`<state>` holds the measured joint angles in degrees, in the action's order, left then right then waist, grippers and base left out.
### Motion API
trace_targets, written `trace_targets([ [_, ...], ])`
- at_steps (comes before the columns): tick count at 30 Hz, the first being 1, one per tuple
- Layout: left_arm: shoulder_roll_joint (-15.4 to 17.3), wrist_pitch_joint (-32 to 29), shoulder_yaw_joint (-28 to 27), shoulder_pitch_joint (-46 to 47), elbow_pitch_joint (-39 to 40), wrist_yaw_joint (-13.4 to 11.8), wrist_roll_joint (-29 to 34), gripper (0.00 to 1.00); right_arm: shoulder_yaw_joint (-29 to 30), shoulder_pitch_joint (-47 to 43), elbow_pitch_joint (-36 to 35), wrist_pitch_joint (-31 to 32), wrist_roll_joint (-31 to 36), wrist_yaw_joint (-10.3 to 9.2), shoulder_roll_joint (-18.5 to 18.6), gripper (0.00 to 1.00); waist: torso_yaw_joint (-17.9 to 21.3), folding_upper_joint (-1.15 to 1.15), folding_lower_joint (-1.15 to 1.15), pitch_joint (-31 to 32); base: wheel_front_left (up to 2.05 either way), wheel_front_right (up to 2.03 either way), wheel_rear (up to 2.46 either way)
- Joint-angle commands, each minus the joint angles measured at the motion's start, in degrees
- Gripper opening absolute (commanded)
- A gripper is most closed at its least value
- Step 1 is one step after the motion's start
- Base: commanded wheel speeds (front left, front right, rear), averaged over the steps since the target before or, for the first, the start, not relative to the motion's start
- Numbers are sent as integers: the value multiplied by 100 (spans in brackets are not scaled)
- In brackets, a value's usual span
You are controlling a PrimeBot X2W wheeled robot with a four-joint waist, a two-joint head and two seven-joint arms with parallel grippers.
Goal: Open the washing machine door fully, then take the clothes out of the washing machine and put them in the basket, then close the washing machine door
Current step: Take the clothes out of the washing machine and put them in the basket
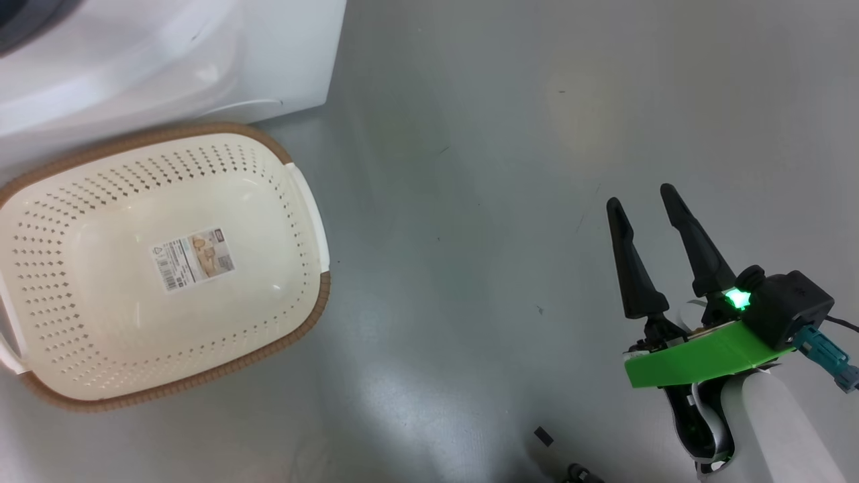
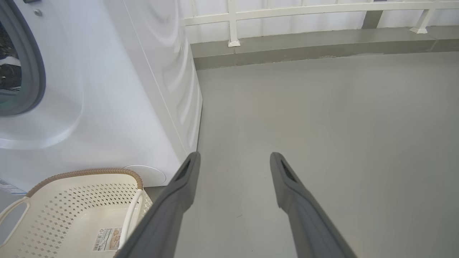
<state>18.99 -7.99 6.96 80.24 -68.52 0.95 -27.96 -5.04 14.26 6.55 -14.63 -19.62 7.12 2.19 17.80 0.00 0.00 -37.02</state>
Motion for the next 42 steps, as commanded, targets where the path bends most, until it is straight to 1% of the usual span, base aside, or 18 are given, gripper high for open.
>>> trace_targets([
  [1,224,-130,13,18,16,-42,74,39,-96,-26,-123,-37,-11,36,68,100,-9,0,0,4,0,0,0],
  [3,218,-257,90,15,-35,-50,119,0,-92,-25,-116,-37,-2,36,68,100,-19,0,0,13,0,0,0],
  [9,187,-369,176,19,-79,-66,142,0,-87,-9,-110,-37,17,36,68,100,-41,0,0,37,0,0,0],
  [12,199,-292,238,4,-52,-70,171,0,-77,-9,-106,-37,35,36,68,100,-57,0,0,60,0,0,0],
  [18,211,23,352,-28,49,-167,267,0,-49,-24,-96,-37,85,36,68,100,-121,0,0,134,0,0,0],
  [24,189,360,495,-116,172,-142,364,0,-43,-54,-93,-37,205,36,68,100,-235,0,0,272,0,0,0],
  [30,97,770,697,-241,404,-136,513,0,-15,-128,-85,-37,315,36,68,100,-429,0,0,459,0,0,0],
  [36,-35,1225,814,-459,774,-124,563,0,-50,-230,-110,-37,542,36,68,100,-673,0,0,652,0,0,0],
  [42,-160,1635,865,-888,1311,-195,547,0,-97,-365,-102,-37,663,36,71,100,-910,0,0,929,0,0,0],
])
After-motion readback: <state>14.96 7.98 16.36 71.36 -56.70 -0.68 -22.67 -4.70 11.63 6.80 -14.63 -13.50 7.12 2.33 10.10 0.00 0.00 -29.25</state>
